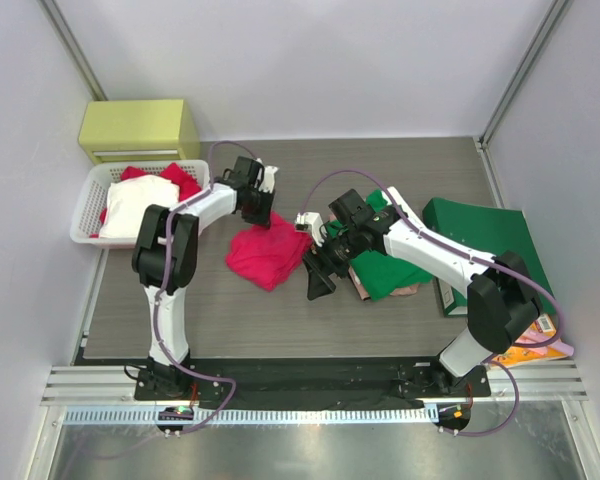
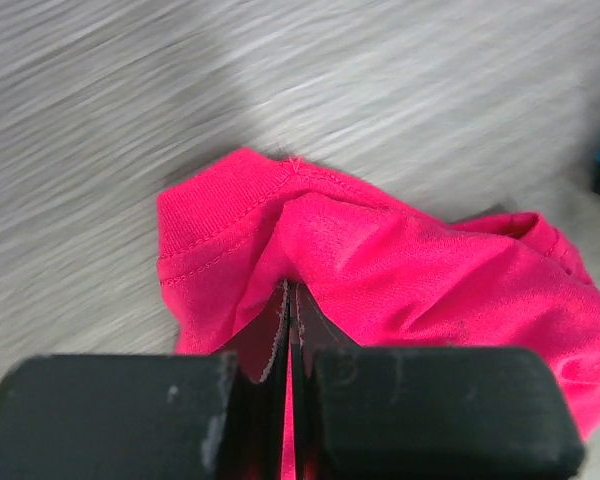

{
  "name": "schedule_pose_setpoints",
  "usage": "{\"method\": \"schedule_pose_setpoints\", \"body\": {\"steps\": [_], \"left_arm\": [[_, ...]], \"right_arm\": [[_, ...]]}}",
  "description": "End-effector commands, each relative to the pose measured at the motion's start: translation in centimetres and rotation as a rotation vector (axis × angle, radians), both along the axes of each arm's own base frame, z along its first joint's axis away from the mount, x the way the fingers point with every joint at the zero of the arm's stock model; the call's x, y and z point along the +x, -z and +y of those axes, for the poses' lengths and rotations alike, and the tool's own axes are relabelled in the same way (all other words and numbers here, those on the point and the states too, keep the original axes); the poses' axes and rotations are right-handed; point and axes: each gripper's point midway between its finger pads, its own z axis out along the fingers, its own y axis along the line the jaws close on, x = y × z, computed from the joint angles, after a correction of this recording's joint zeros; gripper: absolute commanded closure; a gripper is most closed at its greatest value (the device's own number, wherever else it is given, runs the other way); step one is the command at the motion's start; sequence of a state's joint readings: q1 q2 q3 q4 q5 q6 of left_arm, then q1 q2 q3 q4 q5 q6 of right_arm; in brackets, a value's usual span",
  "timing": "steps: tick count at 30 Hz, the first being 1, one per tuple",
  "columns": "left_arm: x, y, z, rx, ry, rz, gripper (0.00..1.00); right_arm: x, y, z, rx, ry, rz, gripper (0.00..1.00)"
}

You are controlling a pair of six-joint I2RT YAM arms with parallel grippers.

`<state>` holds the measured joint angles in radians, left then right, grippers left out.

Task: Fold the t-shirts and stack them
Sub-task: Put the neatly folded tshirt into the corner of the board with both arms

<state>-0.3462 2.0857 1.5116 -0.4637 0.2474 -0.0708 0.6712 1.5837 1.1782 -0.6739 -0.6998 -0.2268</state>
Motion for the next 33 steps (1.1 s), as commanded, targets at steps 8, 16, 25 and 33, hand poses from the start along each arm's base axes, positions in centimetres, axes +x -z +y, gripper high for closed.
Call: {"method": "schedule_pose_setpoints", "body": {"steps": [8, 16, 25, 33], "left_arm": [[0.3, -3.7, 5.5, 0.036, -0.261, -0.11, 1.0], [-0.3, -5.2, 5.8, 0.039, -0.251, -0.168, 1.0], [-4.4, -7.5, 8.1, 0.058, -0.297, -0.114, 1.0], [-5.7, -6.0, 9.8, 0.063, -0.39, 0.022, 1.0]], "right_arm": [[0.4, -1.5, 0.3, 0.044, -0.005, -0.052, 0.15], [0.6, -1.1, -0.1, 0.026, -0.006, -0.081, 0.15], [0.8, -0.5, -0.4, 0.015, 0.003, -0.095, 0.16], [0.5, -1.0, -0.2, 0.035, -0.007, -0.091, 0.16]]}}
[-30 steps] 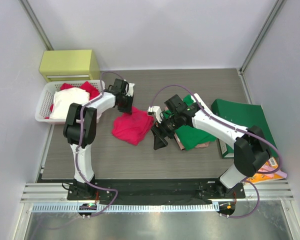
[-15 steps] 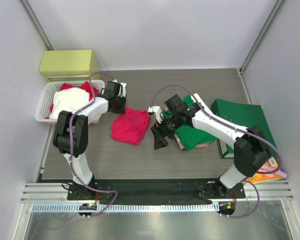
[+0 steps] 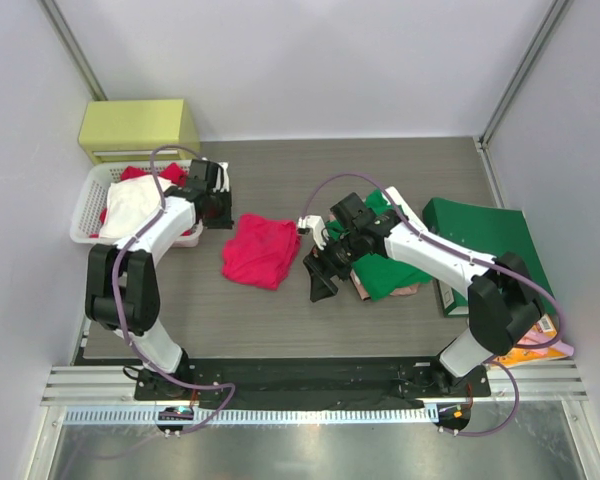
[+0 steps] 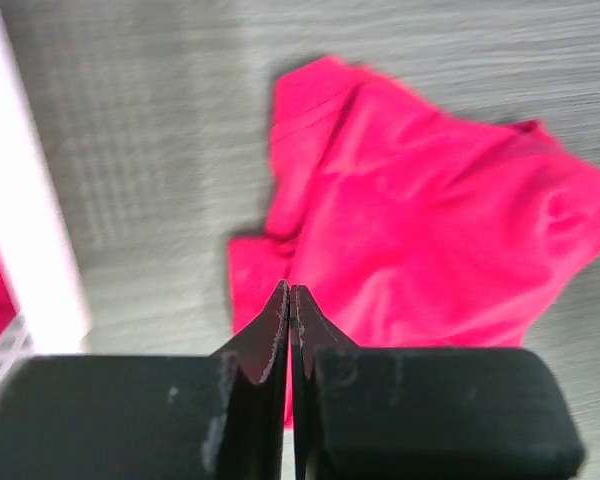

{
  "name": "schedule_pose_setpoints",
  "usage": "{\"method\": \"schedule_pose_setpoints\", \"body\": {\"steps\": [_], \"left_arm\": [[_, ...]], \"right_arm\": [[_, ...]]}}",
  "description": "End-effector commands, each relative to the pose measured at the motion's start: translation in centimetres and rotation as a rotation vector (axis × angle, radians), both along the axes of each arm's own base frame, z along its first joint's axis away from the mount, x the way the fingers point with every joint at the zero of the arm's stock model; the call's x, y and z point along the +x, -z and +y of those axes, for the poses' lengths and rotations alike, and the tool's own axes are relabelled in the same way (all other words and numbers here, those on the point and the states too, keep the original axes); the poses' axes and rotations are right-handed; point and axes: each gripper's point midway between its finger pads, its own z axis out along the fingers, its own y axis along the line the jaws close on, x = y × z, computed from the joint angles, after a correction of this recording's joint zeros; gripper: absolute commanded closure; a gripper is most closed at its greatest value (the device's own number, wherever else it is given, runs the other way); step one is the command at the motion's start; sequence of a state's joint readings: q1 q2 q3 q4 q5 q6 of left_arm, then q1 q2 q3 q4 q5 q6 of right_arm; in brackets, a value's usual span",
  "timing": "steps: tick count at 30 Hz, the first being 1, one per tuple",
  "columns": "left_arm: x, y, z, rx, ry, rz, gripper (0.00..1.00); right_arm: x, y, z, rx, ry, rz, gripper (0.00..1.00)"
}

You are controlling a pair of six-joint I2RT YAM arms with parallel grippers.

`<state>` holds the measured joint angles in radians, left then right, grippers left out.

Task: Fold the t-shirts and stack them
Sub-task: Put the neatly folded tshirt into the corner of the board with both arms

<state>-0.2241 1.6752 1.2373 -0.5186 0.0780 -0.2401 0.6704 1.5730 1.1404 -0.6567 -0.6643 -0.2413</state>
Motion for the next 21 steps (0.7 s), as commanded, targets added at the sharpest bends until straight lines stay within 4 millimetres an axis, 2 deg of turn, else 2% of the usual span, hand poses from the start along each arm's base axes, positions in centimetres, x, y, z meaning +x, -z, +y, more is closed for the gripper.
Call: {"method": "schedule_pose_setpoints", "body": {"steps": [1, 3, 7, 8, 10, 21], "left_arm": [[-1.6, 1.4, 0.4, 0.003, -0.03, 0.106, 1.0], [-2.2, 2.2, -0.1, -0.021, -0.009, 0.135, 0.99], [-3.0, 2.8, -1.4, -0.09, 0.044, 0.18, 0.43], [-3.0, 2.6, -1.9, -0.115, 0.062, 0.19, 0.39], [-3.5, 3.4, -2.4, -0.135, 0.081, 0.239, 0.33], [-4.1, 6.6, -1.7, -0.089, 0.07, 0.353, 0.32]], "right_arm": [[0.4, -2.0, 0.4, 0.062, -0.016, -0.072, 0.16], [0.3, -1.9, 0.1, 0.055, -0.014, -0.079, 0.16], [0.1, -1.9, -0.2, 0.053, -0.014, -0.093, 0.16], [0.1, -1.8, -0.2, 0.052, -0.013, -0.094, 0.16], [0.1, -1.7, -0.3, 0.051, -0.014, -0.094, 0.15], [0.7, -1.2, 0.2, 0.04, -0.008, -0.08, 0.15]]}}
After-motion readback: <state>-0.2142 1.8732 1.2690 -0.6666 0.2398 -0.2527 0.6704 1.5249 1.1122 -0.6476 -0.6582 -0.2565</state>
